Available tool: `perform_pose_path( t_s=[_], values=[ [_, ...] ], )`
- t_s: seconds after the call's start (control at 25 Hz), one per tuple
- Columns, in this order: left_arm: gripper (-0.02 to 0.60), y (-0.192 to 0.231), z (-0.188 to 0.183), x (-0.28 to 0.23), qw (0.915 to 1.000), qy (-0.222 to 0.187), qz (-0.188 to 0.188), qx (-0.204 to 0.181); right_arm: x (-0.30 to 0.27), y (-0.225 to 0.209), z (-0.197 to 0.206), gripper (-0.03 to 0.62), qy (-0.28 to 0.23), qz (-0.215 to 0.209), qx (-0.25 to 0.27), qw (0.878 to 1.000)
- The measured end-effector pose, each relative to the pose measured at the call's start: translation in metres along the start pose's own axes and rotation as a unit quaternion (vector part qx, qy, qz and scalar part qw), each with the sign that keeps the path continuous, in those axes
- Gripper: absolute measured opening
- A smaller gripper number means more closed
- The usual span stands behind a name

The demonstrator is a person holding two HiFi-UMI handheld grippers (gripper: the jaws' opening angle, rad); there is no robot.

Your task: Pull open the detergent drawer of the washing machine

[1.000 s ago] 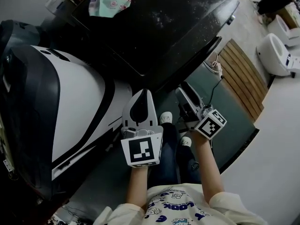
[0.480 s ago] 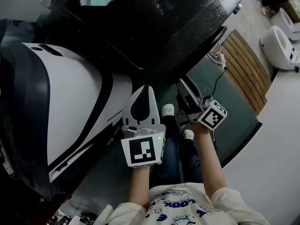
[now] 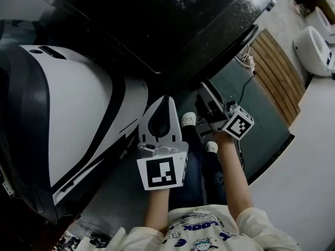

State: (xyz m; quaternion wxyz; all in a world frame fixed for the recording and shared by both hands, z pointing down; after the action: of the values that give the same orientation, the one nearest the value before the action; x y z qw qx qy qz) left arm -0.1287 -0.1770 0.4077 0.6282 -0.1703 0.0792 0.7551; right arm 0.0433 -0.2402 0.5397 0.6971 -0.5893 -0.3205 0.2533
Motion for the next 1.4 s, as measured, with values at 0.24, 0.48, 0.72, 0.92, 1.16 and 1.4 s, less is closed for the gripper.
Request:
perform_pose_path(
  t_s=[0.24, 0.48, 0.72, 0.92, 1.16, 1.4],
  values=[
    [0.014, 0.003, 0.005, 0.001, 1.0, 0.004, -0.001, 0.003, -0.005, -0.004, 0.003, 0.255, -0.008, -0.011, -0.008, 1.0],
    [0.014, 0.006, 0.006, 0.004, 1.0, 0.002, -0.003, 0.004, -0.01, -0.006, 0.004, 0.259, -0.005, -0.032, -0.019, 0.999],
    [0.014, 0.01, 0.009, 0.006, 1.0, 0.005, -0.004, 0.002, -0.016, -0.009, 0.007, 0.261, 0.005, -0.081, -0.038, 0.996],
    [0.014, 0.012, 0.011, 0.009, 0.9999, 0.008, -0.009, 0.002, -0.018, -0.012, 0.008, 0.258, 0.003, -0.104, -0.059, 0.993],
    [0.014, 0.014, 0.013, 0.012, 0.9998, 0.01, -0.013, 0.006, -0.017, -0.02, 0.008, 0.229, -0.008, -0.123, -0.105, 0.987],
    [0.014, 0.011, 0.013, 0.017, 0.9998, 0.009, -0.018, 0.004, -0.013, -0.023, 0.007, 0.213, -0.002, -0.127, -0.122, 0.984]
  ],
)
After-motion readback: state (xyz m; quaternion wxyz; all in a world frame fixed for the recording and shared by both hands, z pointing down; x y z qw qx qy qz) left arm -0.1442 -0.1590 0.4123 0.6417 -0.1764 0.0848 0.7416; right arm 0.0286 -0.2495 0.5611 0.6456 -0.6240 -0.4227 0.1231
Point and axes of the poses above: the fingertips, and each gripper's own axes: x backward along the fingers, y to its left, z out of its underside, the point moved 10 cm from there along x, backward along the fingers, and after that the axes turned 14 degrees about -x, right-handed, at the moved point
